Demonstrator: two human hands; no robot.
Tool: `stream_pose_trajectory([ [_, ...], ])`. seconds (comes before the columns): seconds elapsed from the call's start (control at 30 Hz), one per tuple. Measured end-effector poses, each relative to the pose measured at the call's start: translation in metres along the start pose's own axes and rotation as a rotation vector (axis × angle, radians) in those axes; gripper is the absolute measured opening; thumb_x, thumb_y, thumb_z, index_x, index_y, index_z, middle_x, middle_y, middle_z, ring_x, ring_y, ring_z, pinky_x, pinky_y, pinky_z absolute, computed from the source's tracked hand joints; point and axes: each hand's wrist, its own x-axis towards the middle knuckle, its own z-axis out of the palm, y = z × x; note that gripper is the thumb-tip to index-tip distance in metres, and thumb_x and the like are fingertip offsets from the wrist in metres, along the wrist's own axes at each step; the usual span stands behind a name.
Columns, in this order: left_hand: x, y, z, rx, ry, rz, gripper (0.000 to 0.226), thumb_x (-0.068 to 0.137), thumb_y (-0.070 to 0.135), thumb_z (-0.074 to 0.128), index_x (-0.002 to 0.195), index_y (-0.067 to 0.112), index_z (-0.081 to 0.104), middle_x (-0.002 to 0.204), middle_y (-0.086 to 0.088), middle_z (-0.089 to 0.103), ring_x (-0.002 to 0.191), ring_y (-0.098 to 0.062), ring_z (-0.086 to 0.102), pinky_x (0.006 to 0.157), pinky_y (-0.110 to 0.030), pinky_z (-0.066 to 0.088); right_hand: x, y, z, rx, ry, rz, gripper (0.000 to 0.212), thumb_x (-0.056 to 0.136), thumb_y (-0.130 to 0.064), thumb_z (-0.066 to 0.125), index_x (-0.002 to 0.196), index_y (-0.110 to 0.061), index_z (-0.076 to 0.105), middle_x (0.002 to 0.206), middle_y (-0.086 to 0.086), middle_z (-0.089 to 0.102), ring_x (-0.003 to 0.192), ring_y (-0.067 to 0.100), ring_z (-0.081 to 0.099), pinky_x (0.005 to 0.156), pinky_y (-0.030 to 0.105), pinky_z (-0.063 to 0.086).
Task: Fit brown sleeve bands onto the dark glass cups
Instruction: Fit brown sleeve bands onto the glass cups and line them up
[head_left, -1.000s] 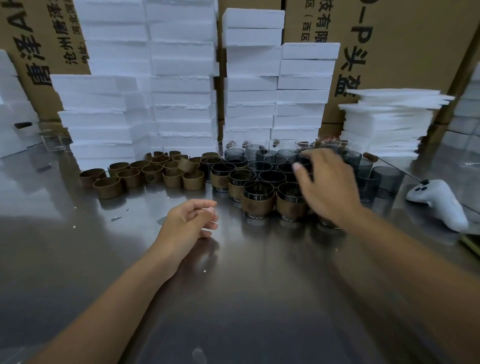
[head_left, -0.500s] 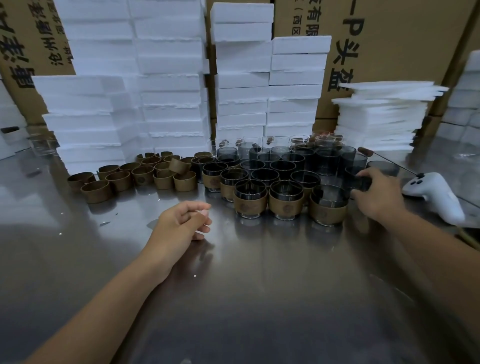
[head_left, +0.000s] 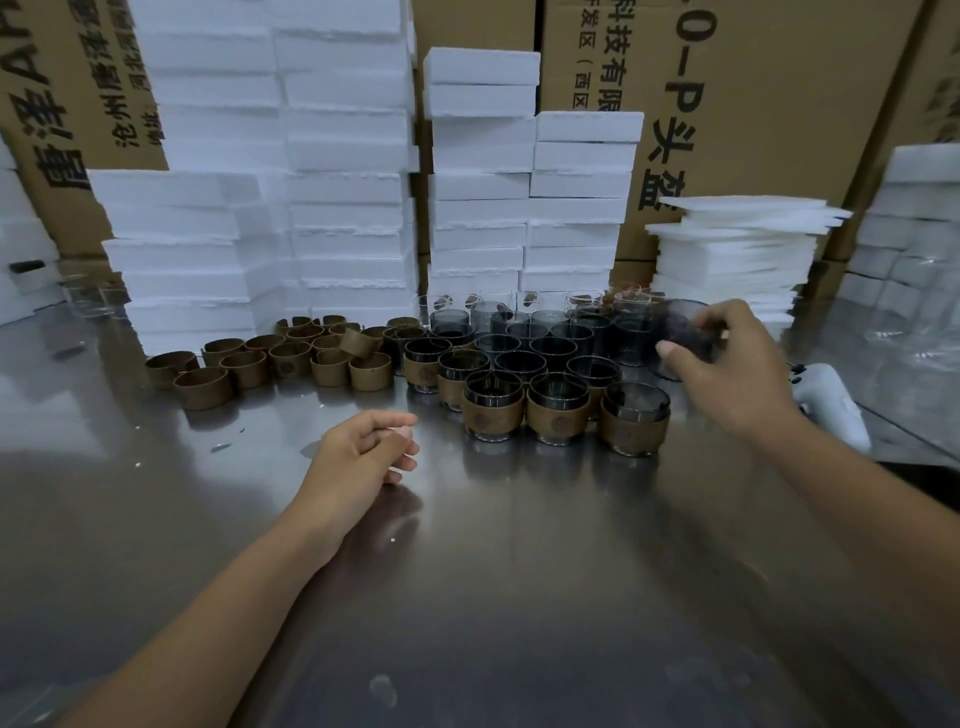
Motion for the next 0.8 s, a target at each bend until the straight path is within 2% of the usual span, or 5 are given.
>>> stream_pose_trajectory([
  [0.27,-0.009,0.012,0.002,-0.191,-0.027,0.015,0.018,0.095,0.025,0.050,0.096,0.020,0.068,0.085,0.002,0.071,0.078,-0.009,0.068,0.070,-0.024,0.052,-0.064,-0.096,0.045,0.455,-0.374,-0.011,0.067,0.073,-0.027,0.082,0.127,-0.033,0.042,0.099,-0.022,0.052,0.086,-0.002,0.058,0.066,0.012,0.051],
  [0.37,-0.010,0.017,0.002,-0.252,-0.041,0.039,0.026,0.099,0.026,0.043,0.101,0.020,0.068,0.092,0.002,0.074,0.086,-0.012,0.069,0.070,-0.024,0.054,-0.093,-0.107,0.080,0.483,-0.404,0.003,0.071,0.071,-0.026,0.082,0.129,-0.032,0.043,0.098,-0.022,0.054,0.092,0.001,0.059,0.079,0.019,0.051],
  [0.6,-0.014,0.017,0.006,-0.189,-0.066,0.050,0.019,0.096,0.024,0.052,0.101,0.021,0.070,0.097,-0.002,0.074,0.091,-0.012,0.070,0.068,-0.018,0.054,-0.114,-0.091,0.103,0.523,-0.414,0.094,0.086,0.071,-0.033,0.082,0.144,-0.022,0.037,0.121,-0.014,0.052,0.104,-0.007,0.050,0.082,0.002,0.038],
  [0.7,-0.016,0.017,0.008,-0.193,-0.097,0.057,0.021,0.096,0.024,0.052,0.094,0.023,0.073,0.096,-0.003,0.074,0.091,-0.014,0.070,0.068,-0.018,0.053,-0.118,-0.087,0.106,0.572,-0.461,0.101,0.060,0.071,-0.033,0.082,0.125,-0.027,0.055,0.121,-0.006,0.059,0.109,0.004,0.058,0.096,0.027,0.048],
  [0.8,-0.017,0.017,0.007,-0.213,-0.083,0.045,0.025,0.096,0.022,0.050,0.088,0.025,0.074,0.091,-0.003,0.074,0.088,-0.013,0.070,0.065,-0.018,0.052,-0.121,-0.088,0.110,0.695,-0.481,0.091,0.037,0.075,-0.026,0.081,0.102,-0.034,0.057,0.095,-0.018,0.068,0.091,-0.003,0.065,0.079,0.021,0.054],
])
